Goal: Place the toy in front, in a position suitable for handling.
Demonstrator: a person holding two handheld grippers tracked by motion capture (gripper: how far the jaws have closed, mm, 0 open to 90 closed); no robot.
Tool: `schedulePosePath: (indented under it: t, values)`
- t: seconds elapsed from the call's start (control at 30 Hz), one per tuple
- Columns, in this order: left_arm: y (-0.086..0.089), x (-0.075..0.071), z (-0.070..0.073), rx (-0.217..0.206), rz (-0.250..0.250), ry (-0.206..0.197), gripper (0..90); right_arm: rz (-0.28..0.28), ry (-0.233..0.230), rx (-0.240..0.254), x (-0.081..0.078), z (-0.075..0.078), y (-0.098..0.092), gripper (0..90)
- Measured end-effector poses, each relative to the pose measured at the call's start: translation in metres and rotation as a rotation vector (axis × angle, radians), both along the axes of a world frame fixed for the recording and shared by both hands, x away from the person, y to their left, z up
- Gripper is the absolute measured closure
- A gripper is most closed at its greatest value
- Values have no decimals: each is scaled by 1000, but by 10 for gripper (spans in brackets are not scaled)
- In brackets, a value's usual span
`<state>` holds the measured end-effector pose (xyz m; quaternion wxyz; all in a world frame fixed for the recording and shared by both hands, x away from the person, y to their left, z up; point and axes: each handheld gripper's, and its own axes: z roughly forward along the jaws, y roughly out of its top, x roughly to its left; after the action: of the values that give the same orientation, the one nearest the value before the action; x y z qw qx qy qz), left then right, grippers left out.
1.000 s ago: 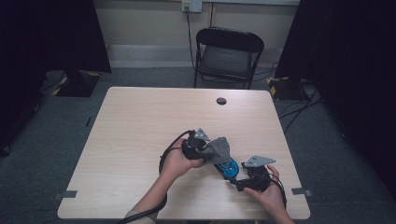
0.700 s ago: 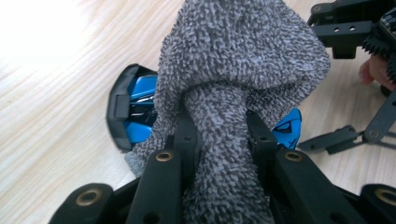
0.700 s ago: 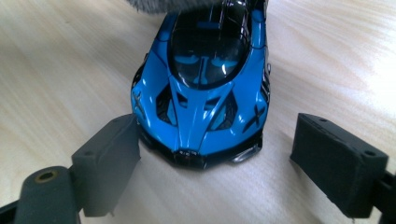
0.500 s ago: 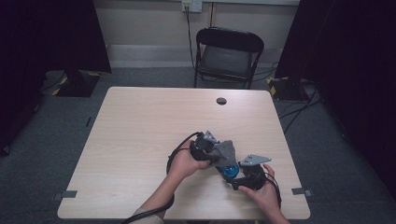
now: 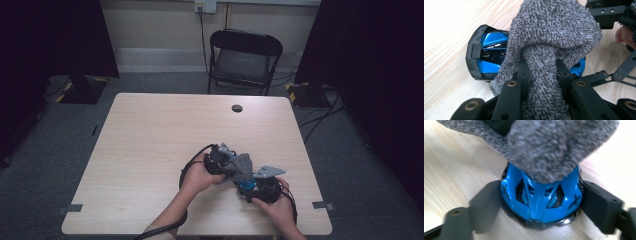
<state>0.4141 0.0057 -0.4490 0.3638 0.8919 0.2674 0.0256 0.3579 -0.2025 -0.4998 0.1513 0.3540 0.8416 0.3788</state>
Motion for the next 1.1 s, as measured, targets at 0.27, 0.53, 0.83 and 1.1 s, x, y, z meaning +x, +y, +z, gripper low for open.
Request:
schedulePosePath:
  t: [0.27,0.53,0.83,1.1]
  values:
    - [-8,-11,8,-43,-25,29,718,2,0,4,0,0,-1,230]
    - [-18,-14,-4,-8,-28,34,718,-4,-4,-3,-1,0,0,231]
    - [-4,1,4,19,48,-11,718,-9,-6,-3,-2,0,0,235]
    - [8,22,6,6,142,-2,719,-8,-5,-3,-2,0,0,235]
